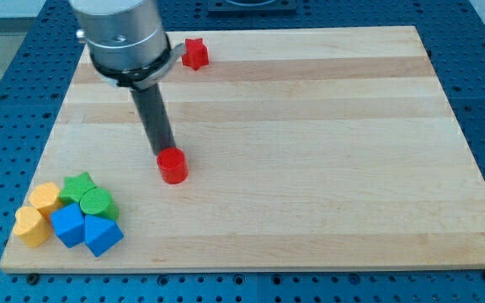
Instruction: Slide the red circle close to the green circle
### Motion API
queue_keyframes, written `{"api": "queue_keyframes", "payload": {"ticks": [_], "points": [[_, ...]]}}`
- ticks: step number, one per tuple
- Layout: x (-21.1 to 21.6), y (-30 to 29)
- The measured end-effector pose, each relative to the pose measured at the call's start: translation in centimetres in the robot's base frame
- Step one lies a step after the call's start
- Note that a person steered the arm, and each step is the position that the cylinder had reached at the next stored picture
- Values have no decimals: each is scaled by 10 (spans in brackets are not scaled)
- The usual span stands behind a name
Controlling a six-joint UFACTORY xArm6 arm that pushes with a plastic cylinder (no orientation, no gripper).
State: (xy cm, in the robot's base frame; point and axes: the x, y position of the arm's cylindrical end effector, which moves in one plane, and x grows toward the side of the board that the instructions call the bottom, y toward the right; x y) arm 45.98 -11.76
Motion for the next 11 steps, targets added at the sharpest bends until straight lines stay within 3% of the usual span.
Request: {"api": "queue_keyframes", "payload": {"ticks": [5,8,10,11], "points": [[65,81],[72,12],[92,5],[104,40]]}}
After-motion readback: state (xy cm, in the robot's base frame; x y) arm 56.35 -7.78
